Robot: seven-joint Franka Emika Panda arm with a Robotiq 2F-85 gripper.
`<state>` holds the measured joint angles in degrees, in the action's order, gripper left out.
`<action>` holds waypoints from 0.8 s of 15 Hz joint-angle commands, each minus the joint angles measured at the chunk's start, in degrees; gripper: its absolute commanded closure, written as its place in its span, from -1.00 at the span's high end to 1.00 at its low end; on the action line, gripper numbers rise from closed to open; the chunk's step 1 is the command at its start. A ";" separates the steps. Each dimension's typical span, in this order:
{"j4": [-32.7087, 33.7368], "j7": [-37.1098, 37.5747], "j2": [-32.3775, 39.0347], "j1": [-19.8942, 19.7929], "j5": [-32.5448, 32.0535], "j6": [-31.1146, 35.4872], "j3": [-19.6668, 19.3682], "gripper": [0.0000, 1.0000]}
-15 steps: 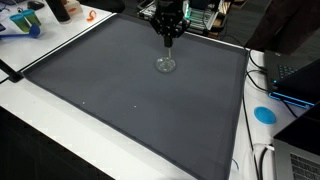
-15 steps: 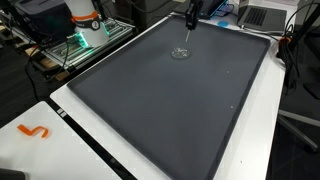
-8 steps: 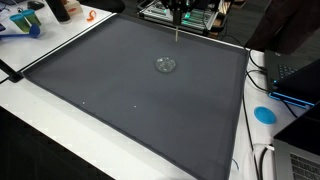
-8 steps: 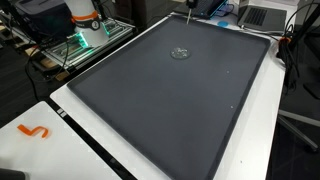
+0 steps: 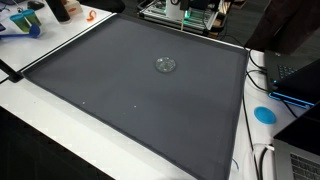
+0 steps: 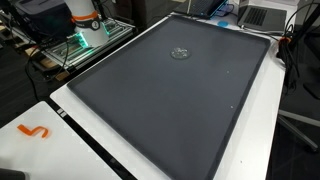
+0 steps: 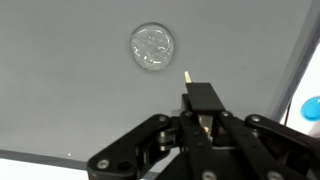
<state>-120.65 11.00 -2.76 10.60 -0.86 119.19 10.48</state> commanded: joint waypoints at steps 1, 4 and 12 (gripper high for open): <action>0.11 0.02 0.03 -0.12 -0.02 -0.19 0.15 -0.74; 0.06 0.02 0.03 -0.12 -0.05 -0.20 0.15 -0.74; 9.66 3.04 7.32 2.12 -9.99 -8.12 2.73 -0.93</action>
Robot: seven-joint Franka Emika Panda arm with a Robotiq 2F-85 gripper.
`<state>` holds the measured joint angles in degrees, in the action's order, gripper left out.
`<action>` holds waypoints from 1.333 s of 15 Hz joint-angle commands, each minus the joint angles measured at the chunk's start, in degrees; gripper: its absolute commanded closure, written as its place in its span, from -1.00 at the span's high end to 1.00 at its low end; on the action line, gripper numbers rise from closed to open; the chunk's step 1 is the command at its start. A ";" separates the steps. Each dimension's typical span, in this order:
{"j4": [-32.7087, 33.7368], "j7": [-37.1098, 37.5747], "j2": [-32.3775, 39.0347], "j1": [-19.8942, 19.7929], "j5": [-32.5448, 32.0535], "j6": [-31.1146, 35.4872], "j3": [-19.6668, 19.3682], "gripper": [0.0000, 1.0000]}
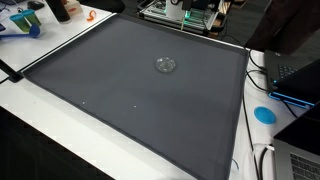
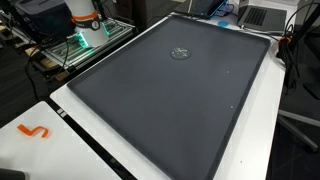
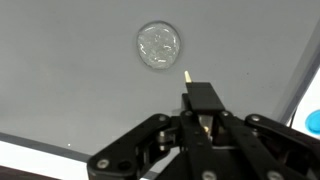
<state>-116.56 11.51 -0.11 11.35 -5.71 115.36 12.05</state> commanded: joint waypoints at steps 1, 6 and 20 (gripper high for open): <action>7.24 3.17 6.25 1.96 -7.02 -5.34 1.43 -0.93; 13.67 6.21 13.70 5.13 -15.06 -8.60 0.93 -0.93; 32.66 5.83 32.41 11.48 -18.56 -26.07 -2.63 -0.93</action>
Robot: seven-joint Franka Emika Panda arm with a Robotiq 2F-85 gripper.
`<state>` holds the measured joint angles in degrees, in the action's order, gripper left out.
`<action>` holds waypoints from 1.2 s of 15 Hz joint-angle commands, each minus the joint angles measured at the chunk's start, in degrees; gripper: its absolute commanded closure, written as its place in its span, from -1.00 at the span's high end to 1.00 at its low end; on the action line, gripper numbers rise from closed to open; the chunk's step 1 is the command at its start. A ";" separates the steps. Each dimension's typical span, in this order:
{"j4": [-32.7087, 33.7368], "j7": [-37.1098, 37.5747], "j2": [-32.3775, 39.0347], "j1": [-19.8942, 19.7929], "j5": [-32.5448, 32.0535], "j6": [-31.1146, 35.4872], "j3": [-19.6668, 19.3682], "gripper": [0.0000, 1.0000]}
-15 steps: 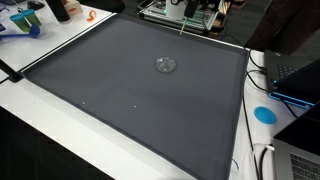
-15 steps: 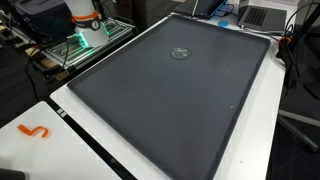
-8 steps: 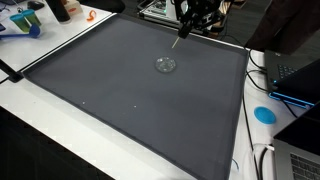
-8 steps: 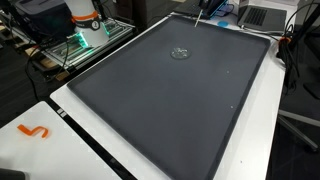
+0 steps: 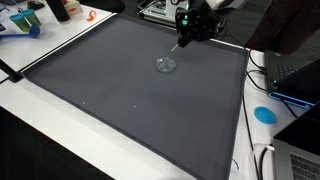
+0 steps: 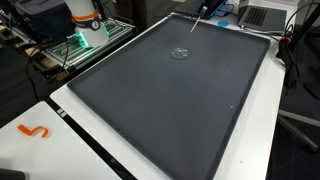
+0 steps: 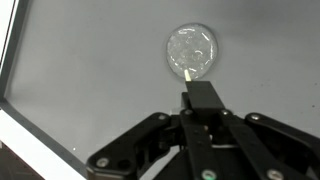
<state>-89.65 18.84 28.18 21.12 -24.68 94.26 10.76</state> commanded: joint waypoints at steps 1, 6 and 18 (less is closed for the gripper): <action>7.15 -1.71 5.11 1.97 0.48 -6.26 -1.55 -0.93; 12.92 -3.65 9.04 2.23 1.61 -10.22 -2.12 -0.93; 17.53 -5.83 13.49 0.01 8.19 -9.10 -3.71 -0.93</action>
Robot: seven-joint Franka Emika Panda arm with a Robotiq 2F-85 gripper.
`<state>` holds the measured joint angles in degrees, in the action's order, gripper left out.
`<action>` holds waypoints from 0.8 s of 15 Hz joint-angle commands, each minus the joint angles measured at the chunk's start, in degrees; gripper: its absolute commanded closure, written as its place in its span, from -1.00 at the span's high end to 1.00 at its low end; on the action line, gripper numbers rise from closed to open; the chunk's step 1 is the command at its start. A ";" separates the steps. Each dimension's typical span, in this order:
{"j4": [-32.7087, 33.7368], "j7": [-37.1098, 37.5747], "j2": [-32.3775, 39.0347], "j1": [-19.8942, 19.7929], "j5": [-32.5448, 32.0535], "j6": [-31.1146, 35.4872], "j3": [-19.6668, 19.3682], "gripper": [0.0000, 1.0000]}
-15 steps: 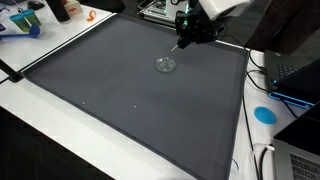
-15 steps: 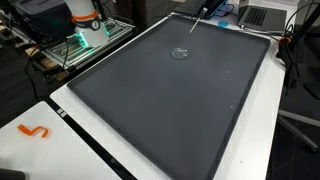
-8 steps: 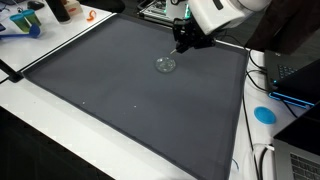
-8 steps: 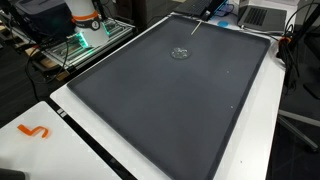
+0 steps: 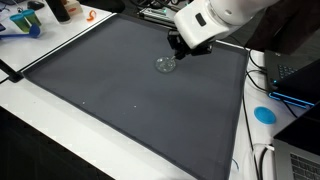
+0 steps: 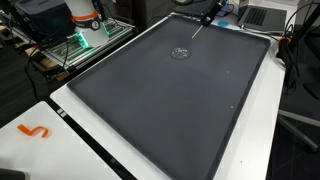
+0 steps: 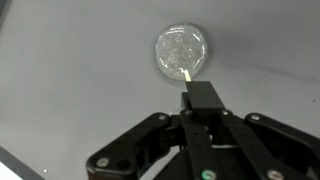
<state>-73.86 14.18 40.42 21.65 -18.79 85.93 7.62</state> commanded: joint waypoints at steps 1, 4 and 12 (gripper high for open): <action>1.74 -1.14 1.31 -0.64 2.53 -0.60 -0.77 -0.93; 1.68 -1.36 1.39 -1.39 3.62 0.06 -1.07 -0.93; 0.40 -3.62 0.74 -4.83 7.31 4.63 -1.23 -0.93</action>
<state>-73.29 12.24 41.00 18.22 -13.93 88.11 6.59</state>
